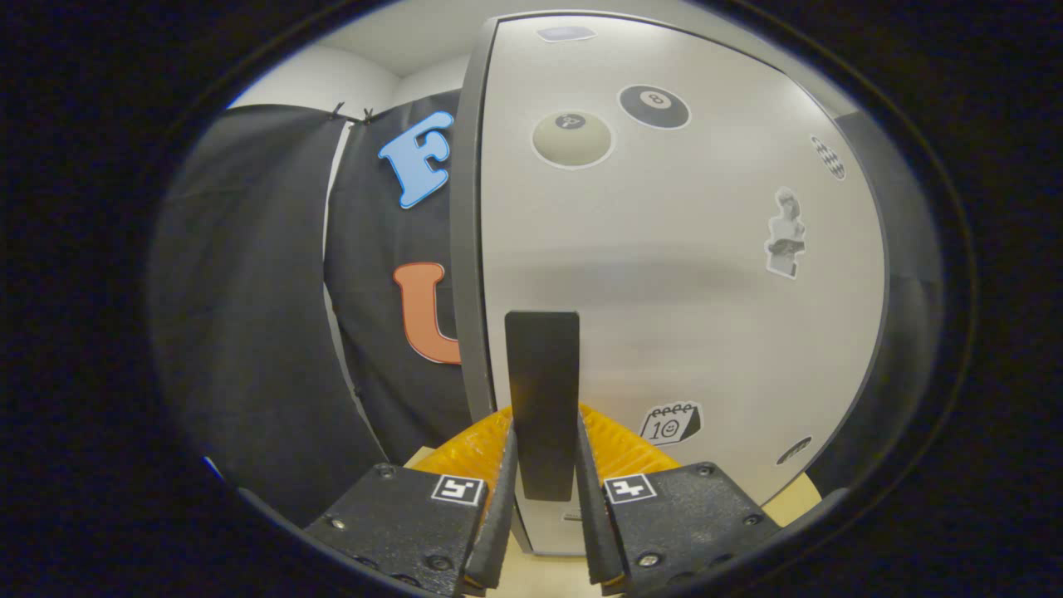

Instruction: Open the shoe cabinet door, grab the shoes and put them into the shoe cabinet, then close the shoe cabinet door.

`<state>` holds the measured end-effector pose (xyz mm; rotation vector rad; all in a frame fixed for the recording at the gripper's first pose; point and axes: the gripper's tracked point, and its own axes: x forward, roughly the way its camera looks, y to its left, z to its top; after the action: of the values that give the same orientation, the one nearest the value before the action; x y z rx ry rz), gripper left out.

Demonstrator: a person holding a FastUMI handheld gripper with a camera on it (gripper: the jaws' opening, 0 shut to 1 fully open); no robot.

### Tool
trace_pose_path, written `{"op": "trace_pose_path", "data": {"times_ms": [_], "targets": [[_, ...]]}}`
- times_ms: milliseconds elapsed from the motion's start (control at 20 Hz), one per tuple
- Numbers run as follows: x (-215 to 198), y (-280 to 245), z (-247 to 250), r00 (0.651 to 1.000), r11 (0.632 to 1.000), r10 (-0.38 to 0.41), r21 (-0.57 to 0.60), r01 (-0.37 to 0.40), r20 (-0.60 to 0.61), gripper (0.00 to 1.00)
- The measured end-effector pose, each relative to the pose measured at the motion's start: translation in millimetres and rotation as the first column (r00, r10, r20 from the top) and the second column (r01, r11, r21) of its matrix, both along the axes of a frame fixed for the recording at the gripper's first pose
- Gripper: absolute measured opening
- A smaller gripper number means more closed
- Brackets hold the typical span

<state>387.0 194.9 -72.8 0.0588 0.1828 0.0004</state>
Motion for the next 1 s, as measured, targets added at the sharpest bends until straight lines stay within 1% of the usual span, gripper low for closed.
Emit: {"op": "trace_pose_path", "data": {"times_ms": [100,250,500,700,800,1000], "targets": [[-4,0,1,1.000,1.000,0.024,0.014,-0.024,-0.014,0.35],[-17,0,1,0.999,0.999,0.050,-0.003,-0.051,-0.015,0.32],[-64,2,5,0.996,0.996,0.091,-0.016,-0.091,-0.007,0.29],[-97,-11,9,0.992,0.992,0.125,0.006,-0.125,-0.005,0.28],[-116,-21,10,0.992,0.992,0.126,0.019,-0.126,-0.006,0.27],[-146,-47,11,0.996,0.996,0.089,0.010,-0.089,0.008,0.26]]}}
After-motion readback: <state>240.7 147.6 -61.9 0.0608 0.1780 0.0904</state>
